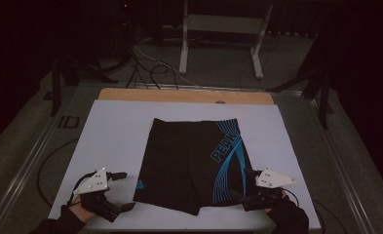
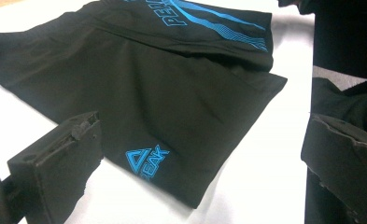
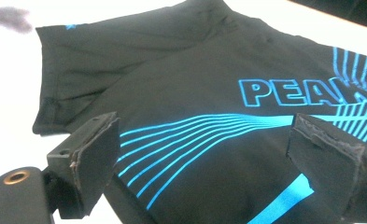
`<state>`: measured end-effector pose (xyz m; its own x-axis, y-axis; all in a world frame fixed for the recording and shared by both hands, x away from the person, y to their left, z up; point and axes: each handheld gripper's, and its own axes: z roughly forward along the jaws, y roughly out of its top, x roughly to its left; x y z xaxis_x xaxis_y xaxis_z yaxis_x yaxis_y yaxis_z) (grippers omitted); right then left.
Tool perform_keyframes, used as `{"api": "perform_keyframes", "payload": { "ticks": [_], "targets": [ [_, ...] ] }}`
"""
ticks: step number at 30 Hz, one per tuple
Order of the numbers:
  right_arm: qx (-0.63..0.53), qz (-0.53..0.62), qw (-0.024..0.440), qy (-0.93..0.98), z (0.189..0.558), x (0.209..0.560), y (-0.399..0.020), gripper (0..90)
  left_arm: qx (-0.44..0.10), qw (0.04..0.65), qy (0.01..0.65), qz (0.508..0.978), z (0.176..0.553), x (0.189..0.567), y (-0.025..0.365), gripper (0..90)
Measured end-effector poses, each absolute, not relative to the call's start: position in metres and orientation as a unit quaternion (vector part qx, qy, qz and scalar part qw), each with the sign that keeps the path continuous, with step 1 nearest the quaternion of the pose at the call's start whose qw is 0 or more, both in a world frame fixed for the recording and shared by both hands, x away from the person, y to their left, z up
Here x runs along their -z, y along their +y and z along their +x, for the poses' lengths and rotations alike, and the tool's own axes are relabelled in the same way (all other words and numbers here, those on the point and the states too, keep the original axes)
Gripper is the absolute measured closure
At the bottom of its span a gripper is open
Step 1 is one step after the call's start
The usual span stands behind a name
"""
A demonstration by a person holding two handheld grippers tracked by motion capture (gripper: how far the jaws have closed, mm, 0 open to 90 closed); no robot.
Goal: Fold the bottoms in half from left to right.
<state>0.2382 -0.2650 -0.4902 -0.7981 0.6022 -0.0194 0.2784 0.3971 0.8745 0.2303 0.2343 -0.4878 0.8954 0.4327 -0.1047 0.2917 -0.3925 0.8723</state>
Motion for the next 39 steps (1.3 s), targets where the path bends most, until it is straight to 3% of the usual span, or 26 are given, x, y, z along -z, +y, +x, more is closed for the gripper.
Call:
{"api": "perform_keyframes", "payload": {
  "ticks": [26, 39],
  "targets": [
    [-0.444, 0.270, 0.148, 0.841, 0.237, 0.489, -0.255, 10.0, -0.058, 0.507, 0.198, 0.837, 0.230, 0.486, 0.224, 0.0],
    [-0.444, 0.275, 0.152, 0.839, 0.233, 0.472, -0.249, 10.0, -0.050, 0.511, 0.183, 0.838, 0.227, 0.480, 0.217, 0.0]
  ]
}}
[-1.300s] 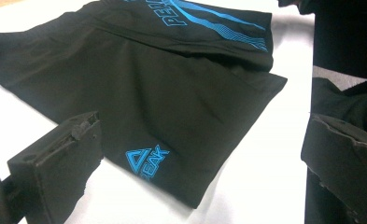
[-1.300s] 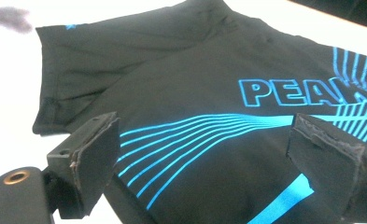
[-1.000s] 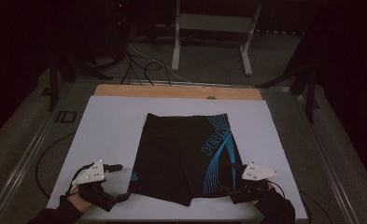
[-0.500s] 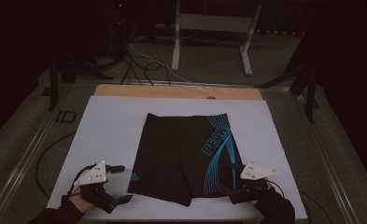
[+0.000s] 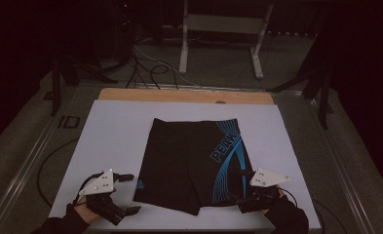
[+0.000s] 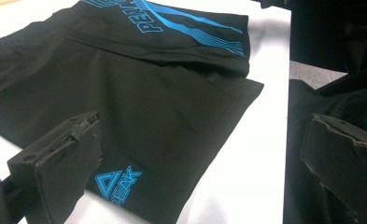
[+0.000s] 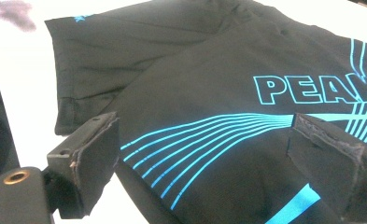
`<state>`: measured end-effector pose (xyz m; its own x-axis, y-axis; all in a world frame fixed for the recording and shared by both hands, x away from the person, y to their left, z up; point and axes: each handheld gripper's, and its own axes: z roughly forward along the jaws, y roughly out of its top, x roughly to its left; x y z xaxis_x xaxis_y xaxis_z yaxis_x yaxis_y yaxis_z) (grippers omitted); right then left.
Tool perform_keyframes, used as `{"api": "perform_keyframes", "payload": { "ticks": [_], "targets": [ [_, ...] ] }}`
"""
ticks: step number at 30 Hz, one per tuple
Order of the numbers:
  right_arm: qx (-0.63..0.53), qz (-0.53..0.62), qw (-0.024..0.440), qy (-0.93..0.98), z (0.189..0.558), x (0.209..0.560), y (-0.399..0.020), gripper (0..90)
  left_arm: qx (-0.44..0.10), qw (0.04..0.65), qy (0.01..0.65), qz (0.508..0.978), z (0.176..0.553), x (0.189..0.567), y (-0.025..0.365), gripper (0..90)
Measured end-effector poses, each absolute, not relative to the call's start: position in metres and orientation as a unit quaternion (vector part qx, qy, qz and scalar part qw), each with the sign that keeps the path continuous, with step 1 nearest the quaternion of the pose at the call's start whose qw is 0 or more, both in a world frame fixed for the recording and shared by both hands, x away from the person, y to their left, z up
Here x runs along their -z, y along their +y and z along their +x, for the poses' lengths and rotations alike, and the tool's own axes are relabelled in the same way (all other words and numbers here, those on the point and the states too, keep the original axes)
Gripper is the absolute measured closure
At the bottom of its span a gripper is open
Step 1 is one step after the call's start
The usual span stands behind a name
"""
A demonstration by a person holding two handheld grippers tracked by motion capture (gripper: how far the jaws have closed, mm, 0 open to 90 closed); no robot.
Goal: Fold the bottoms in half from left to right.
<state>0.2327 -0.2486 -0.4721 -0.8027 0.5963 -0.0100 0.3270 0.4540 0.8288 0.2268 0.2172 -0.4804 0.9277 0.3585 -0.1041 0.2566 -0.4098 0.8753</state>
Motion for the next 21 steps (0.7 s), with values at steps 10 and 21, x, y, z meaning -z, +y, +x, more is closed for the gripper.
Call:
{"api": "perform_keyframes", "payload": {
  "ticks": [10, 21],
  "targets": [
    [-0.459, 0.269, 0.161, 0.832, 0.230, 0.450, -0.244, 9.9, -0.048, 0.521, 0.177, 0.834, 0.224, 0.473, 0.215, 0.0],
    [-0.466, 0.265, 0.164, 0.828, 0.236, 0.426, -0.239, 10.2, -0.047, 0.529, 0.178, 0.828, 0.223, 0.467, 0.213, 0.0]
  ]
}}
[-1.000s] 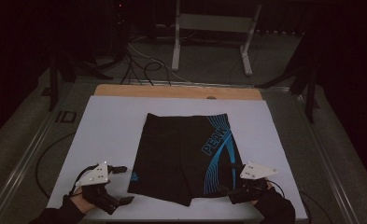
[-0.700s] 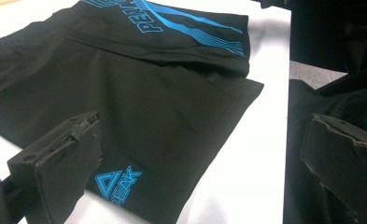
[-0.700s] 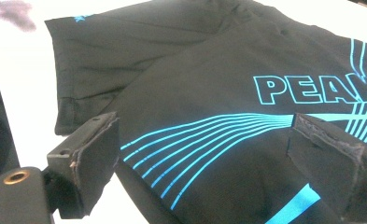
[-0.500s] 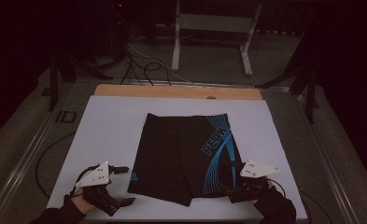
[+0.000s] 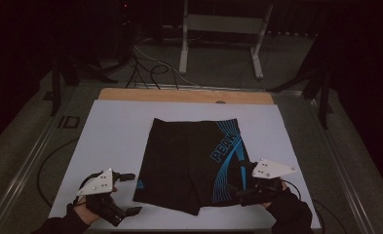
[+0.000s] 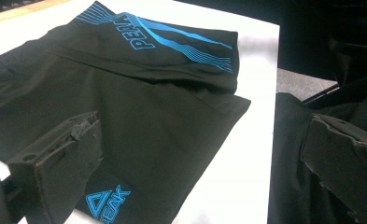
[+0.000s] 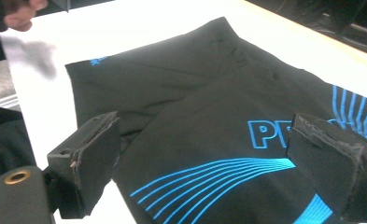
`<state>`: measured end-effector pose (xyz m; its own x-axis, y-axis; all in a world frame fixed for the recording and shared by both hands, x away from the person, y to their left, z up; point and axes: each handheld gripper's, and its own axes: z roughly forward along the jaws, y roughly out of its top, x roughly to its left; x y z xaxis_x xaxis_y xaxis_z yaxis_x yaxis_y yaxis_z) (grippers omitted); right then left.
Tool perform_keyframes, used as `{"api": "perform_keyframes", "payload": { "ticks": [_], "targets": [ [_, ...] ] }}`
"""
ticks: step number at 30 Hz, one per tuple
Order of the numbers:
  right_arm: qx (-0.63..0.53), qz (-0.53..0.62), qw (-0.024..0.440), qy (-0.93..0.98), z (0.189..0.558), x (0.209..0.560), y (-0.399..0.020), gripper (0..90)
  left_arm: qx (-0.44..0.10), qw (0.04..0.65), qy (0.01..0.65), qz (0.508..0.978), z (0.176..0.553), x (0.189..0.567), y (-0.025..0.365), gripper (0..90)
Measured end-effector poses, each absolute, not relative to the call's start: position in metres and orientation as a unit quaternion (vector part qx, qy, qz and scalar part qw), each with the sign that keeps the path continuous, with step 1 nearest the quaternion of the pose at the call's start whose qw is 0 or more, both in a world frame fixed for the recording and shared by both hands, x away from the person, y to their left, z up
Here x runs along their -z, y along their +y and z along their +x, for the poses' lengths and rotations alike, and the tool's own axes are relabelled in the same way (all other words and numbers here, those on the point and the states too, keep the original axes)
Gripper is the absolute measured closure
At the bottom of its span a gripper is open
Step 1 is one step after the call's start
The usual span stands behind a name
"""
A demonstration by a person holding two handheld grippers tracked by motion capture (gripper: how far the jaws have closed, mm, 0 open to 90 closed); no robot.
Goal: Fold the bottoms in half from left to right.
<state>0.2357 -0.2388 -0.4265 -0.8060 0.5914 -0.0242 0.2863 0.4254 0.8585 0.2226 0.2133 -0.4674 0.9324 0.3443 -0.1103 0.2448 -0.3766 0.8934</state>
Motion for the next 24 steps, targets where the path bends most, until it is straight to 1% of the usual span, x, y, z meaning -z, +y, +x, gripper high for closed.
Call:
{"api": "perform_keyframes", "payload": {
  "ticks": [14, 24],
  "targets": [
    [-0.467, 0.246, 0.188, 0.828, 0.255, 0.401, -0.226, 10.3, -0.049, 0.525, 0.186, 0.829, 0.223, 0.467, 0.211, 0.0],
    [-0.472, 0.236, 0.194, 0.827, 0.272, 0.390, -0.211, 10.3, -0.052, 0.526, 0.194, 0.826, 0.223, 0.467, 0.211, 0.0]
  ]
}}
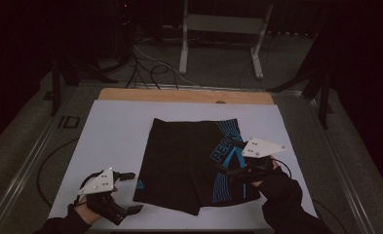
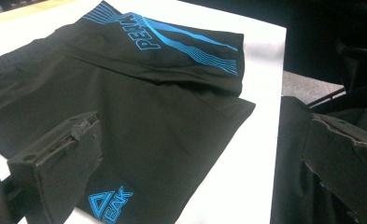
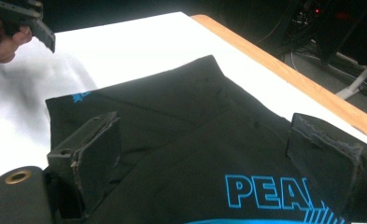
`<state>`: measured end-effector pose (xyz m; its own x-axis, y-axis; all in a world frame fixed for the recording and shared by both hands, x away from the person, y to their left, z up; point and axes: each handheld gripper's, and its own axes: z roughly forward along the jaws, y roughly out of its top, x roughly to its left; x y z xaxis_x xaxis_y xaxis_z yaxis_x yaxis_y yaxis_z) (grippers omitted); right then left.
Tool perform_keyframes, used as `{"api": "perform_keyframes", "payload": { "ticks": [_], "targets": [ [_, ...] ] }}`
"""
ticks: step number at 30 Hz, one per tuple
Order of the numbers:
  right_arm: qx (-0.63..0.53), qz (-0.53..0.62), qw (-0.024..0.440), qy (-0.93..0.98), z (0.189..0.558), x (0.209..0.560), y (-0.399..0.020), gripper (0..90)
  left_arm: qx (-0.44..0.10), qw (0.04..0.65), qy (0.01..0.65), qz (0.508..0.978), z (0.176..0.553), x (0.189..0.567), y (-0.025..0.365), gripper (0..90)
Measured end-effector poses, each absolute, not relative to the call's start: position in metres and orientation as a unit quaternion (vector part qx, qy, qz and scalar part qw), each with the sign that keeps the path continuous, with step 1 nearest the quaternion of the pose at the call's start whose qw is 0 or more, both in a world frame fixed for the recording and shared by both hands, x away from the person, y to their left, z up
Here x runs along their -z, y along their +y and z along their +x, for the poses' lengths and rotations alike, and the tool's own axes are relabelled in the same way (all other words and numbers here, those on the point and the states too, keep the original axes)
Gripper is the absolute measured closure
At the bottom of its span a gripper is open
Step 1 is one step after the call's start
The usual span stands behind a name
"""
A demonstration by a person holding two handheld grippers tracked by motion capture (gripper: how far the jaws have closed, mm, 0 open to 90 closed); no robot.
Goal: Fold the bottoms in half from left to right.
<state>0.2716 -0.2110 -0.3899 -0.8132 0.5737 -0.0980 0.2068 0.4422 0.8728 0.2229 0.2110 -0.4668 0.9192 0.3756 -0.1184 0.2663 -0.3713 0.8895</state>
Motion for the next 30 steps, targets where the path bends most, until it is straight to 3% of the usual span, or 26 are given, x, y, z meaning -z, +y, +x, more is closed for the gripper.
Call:
{"api": "perform_keyframes", "payload": {
  "ticks": [30],
  "targets": [
    [-0.466, 0.215, 0.175, 0.840, 0.323, 0.400, -0.157, 10.3, -0.062, 0.496, 0.216, 0.839, 0.227, 0.476, 0.205, 0.0]
  ]
}}
